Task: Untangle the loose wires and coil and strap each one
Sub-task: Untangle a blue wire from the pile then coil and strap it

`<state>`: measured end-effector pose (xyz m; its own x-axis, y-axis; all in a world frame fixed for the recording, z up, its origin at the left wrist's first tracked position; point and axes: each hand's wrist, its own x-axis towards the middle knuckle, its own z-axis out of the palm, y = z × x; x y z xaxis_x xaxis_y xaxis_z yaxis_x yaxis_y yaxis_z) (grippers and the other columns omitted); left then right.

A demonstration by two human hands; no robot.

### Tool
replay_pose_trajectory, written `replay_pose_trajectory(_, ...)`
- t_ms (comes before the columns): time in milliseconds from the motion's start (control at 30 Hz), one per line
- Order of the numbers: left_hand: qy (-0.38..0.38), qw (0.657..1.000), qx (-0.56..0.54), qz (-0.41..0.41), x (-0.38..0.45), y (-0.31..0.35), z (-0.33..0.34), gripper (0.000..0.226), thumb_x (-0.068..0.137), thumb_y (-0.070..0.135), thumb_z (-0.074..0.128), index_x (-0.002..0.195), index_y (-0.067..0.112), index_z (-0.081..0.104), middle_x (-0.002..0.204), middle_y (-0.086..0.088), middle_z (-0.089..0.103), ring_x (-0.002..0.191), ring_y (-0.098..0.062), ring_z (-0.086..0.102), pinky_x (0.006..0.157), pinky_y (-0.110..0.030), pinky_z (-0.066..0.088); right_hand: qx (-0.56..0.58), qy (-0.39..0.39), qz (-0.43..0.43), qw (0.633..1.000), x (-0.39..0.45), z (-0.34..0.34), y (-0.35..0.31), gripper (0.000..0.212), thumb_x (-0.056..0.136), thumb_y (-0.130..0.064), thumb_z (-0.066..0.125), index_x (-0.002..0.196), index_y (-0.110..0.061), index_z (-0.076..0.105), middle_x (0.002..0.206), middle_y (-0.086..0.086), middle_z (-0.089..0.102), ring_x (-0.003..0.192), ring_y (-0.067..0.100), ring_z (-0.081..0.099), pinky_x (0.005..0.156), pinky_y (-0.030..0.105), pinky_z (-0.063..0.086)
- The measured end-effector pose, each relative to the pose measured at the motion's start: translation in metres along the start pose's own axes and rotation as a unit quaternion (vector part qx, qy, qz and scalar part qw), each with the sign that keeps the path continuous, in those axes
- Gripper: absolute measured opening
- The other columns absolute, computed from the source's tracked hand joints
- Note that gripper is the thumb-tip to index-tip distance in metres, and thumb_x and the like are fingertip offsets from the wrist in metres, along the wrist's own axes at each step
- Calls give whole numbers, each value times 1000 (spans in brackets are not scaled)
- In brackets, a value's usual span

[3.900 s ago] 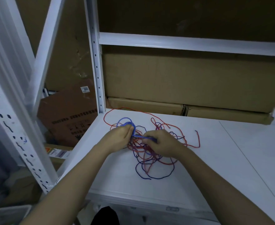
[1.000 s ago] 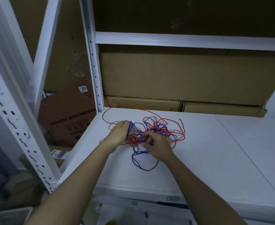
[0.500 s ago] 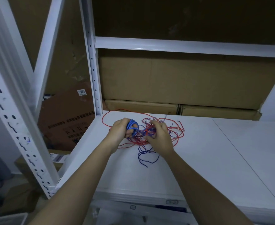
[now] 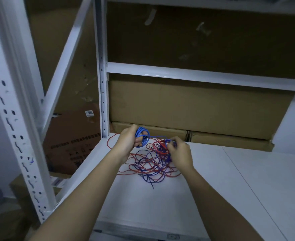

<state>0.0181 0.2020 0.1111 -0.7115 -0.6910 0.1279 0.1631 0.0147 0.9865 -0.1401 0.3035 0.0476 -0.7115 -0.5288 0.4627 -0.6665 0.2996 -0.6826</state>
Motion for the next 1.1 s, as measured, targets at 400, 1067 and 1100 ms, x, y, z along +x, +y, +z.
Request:
replay_pose_trajectory(400, 98, 991, 86, 8, 18, -11, 1, 39, 102, 17, 26, 78, 9, 56, 53, 0, 40, 50, -12, 34, 46, -15, 35, -202, -97, -136, 965, 1, -18, 17, 23, 94, -19, 56, 114, -19, 67, 116, 3, 52, 113, 21, 44, 86, 30, 41)
replay_pose_trajectory(1067, 126, 989, 74, 11, 2, -18, 9, 38, 105, 23, 25, 96, 6, 58, 65, 0, 45, 59, -11, 41, 58, -21, 37, -88, -189, 66, 976, 25, -16, -12, 15, 86, -6, 61, 75, 1, 68, 81, 15, 68, 82, 27, 65, 68, 31, 50)
replay_pose_trajectory(1100, 123, 990, 72, 19, 3, -16, 8, 37, 104, 22, 26, 96, 5, 57, 65, 0, 45, 59, -11, 41, 57, -20, 36, -100, -186, 39, 977, 35, -21, -19, 18, 84, 0, 55, 70, -4, 66, 75, 12, 65, 82, 28, 64, 65, 29, 47)
